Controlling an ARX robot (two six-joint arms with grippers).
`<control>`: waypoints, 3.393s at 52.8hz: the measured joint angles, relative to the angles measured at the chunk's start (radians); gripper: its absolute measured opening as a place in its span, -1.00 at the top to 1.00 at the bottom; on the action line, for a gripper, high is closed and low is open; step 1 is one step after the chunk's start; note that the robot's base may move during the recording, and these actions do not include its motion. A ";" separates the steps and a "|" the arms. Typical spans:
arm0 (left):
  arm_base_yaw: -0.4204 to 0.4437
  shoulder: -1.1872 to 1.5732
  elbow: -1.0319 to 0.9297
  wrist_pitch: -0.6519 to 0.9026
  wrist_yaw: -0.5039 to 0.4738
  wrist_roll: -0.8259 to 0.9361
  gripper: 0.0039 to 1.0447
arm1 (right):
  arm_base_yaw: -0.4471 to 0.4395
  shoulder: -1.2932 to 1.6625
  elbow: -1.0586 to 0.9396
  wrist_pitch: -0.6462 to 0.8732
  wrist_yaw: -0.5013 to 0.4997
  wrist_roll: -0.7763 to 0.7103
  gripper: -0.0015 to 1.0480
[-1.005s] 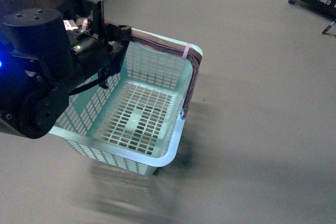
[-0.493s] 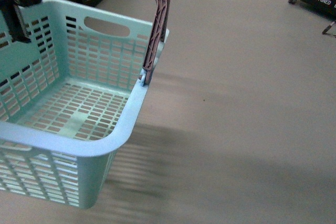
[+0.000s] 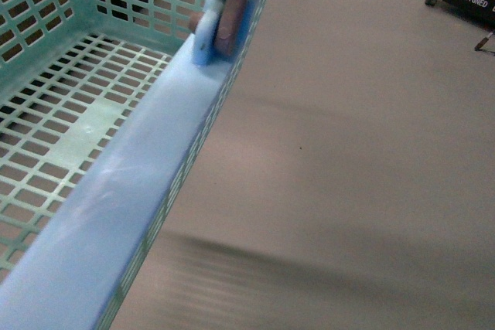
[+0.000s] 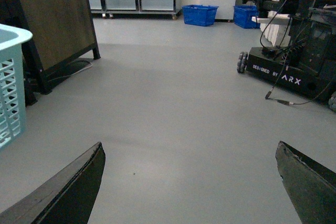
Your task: Pick mango and avocado into basket
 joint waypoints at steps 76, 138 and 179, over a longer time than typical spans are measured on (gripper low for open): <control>0.013 -0.071 -0.015 -0.140 -0.013 0.112 0.73 | 0.000 0.000 0.000 0.000 0.000 0.000 -0.85; 0.013 -0.071 -0.014 -0.140 -0.013 0.112 0.73 | 0.000 0.000 0.000 0.000 0.000 0.000 -0.85; 0.012 -0.073 -0.014 -0.140 -0.012 0.111 0.73 | 0.000 0.000 0.000 0.000 0.002 0.000 -0.85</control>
